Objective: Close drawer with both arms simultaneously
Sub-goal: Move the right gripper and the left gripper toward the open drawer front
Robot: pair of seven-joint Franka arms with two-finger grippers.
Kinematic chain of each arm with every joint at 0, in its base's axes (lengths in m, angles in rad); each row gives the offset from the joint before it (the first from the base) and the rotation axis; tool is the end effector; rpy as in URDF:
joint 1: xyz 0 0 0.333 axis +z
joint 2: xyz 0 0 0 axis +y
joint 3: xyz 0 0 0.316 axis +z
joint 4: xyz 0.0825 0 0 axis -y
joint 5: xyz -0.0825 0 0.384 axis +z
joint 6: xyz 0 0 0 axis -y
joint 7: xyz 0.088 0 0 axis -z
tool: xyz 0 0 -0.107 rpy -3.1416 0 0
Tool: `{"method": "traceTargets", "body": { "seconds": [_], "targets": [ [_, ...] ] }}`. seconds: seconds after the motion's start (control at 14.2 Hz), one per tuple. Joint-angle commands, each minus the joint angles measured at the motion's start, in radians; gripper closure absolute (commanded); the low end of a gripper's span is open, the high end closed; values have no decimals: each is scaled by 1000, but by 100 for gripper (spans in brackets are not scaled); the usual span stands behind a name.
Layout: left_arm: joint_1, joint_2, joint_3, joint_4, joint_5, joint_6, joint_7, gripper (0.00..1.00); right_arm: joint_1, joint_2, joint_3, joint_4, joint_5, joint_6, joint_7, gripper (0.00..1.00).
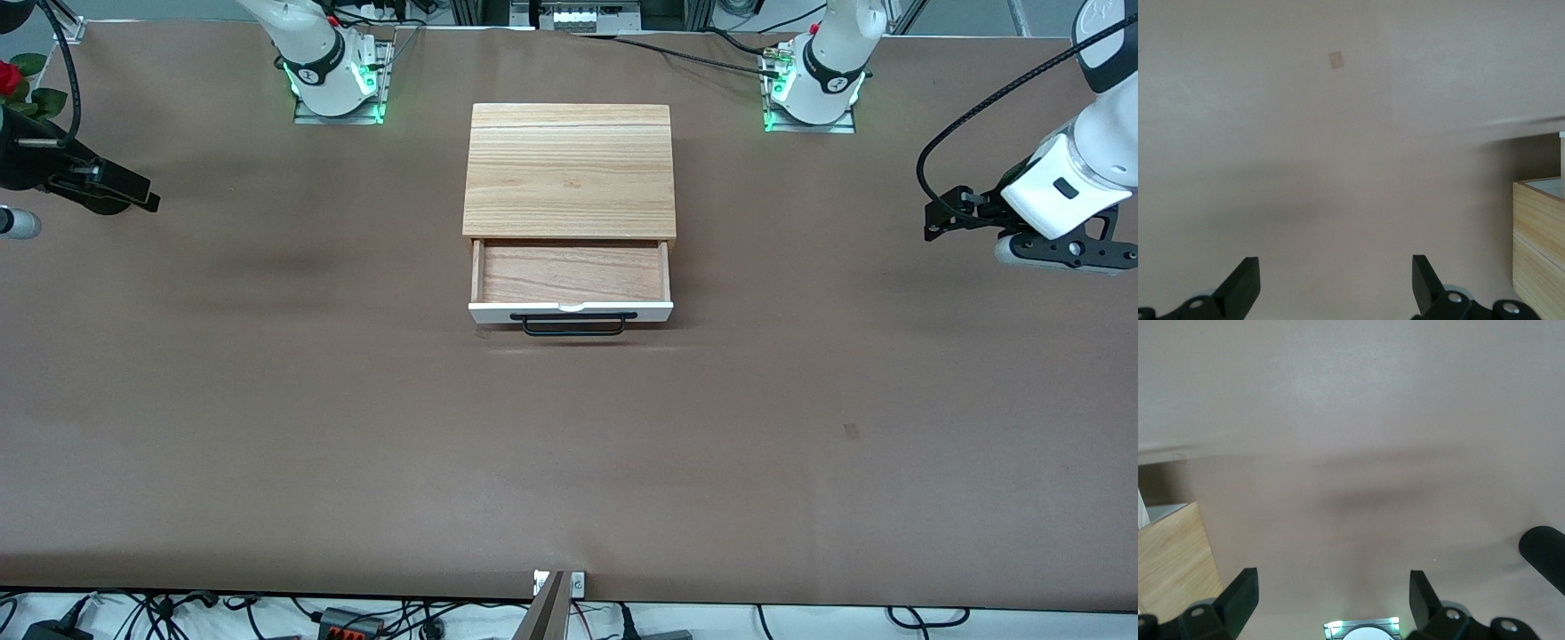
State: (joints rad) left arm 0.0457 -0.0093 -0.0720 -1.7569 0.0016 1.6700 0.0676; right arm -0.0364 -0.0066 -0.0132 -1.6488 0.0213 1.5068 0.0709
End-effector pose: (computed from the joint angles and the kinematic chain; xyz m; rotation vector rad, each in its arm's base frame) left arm 0.5513 -0.0145 0.5499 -3.1351 0.1476 0.1219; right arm 0.5415 -0.0245 0.5866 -3.1088 0.1876 0.2115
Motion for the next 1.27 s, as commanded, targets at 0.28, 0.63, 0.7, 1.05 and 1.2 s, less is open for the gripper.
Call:
{"method": "traceTargets", "body": {
  "seconds": [0.28,0.63,0.7,1.05,1.2],
  "targets": [
    [5,90,-9,137,-15,-81,-6,0,-8,5,10,14,2,-10,-3,0],
    [-61,136,-12,194,-15,-84,-17,0,3,27,10,21,3,-11,-2,0],
    [-63,158,-12,204,-15,-84,-15,0,3,31,10,21,5,-11,-3,0],
    [-130,300,-19,288,-107,-70,-61,0,0,71,10,47,5,4,-3,0],
    [-173,363,-19,333,-107,-70,-71,0,1,108,10,56,6,4,-3,0]
  ]
}}
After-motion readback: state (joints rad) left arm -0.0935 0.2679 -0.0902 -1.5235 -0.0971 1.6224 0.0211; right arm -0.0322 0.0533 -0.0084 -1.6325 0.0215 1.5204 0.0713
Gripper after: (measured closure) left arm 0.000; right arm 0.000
